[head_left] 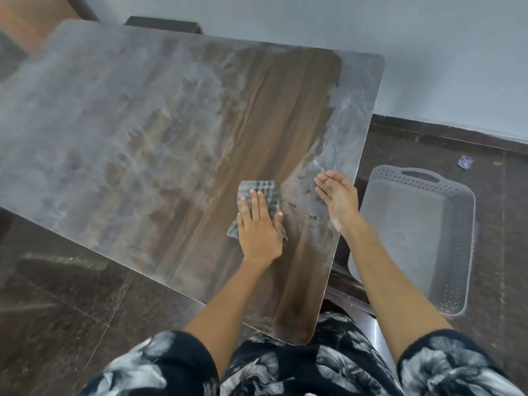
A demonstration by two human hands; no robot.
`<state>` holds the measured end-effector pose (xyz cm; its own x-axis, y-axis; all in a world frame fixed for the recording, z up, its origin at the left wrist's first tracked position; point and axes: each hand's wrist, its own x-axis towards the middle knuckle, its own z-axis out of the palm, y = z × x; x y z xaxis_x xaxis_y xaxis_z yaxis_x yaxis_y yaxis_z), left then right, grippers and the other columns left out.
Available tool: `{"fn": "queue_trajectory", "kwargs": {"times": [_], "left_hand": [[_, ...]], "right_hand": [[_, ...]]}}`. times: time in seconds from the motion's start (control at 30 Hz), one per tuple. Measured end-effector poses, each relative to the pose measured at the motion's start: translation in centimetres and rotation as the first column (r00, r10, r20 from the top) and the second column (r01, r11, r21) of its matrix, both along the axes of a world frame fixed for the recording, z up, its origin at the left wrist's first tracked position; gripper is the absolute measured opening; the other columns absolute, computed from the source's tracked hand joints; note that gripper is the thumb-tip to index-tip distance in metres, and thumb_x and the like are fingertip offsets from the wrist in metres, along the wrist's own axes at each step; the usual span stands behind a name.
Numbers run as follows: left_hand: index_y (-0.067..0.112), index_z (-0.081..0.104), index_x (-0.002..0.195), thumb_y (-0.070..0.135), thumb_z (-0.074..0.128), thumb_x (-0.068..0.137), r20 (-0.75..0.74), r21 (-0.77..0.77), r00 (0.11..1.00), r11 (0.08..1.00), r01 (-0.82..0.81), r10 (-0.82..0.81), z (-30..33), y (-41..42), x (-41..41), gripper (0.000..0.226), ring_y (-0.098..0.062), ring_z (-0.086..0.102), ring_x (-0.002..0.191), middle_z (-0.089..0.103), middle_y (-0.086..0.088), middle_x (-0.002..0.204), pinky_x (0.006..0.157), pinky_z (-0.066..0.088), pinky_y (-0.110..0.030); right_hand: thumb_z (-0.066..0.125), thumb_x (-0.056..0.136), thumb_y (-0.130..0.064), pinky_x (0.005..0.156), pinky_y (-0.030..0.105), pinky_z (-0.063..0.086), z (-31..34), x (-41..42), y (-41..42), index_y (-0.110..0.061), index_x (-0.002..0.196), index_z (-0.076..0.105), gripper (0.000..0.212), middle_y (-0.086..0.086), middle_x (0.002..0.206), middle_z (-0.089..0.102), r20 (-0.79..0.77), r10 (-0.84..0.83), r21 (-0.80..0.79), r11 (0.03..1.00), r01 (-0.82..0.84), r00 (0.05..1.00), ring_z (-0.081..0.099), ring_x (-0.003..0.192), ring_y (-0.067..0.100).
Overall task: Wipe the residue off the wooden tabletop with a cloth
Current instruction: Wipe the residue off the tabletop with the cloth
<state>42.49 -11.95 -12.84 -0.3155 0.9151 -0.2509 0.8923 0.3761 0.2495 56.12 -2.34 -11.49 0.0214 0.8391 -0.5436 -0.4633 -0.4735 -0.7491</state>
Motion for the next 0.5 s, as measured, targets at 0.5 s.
{"fn": "queue_trajectory", "kwargs": {"times": [0.5], "left_hand": [[0.012,0.000,0.149,0.041,0.021,0.100,0.028,0.005,0.989,0.990,0.143,-0.144,0.0,7.3,-2.1,0.061,-0.025,-0.008,0.144,-0.007,-0.005,0.157,0.116,0.004,-0.041]], "right_hand": [[0.043,0.091,0.006,0.078,0.024,0.052,-0.1,0.1,3.9,-0.025,0.089,0.055,0.033,0.000,0.091,0.059,0.477,-0.103,0.311,0.949,-0.058,0.873,0.061,0.086,0.019]]}}
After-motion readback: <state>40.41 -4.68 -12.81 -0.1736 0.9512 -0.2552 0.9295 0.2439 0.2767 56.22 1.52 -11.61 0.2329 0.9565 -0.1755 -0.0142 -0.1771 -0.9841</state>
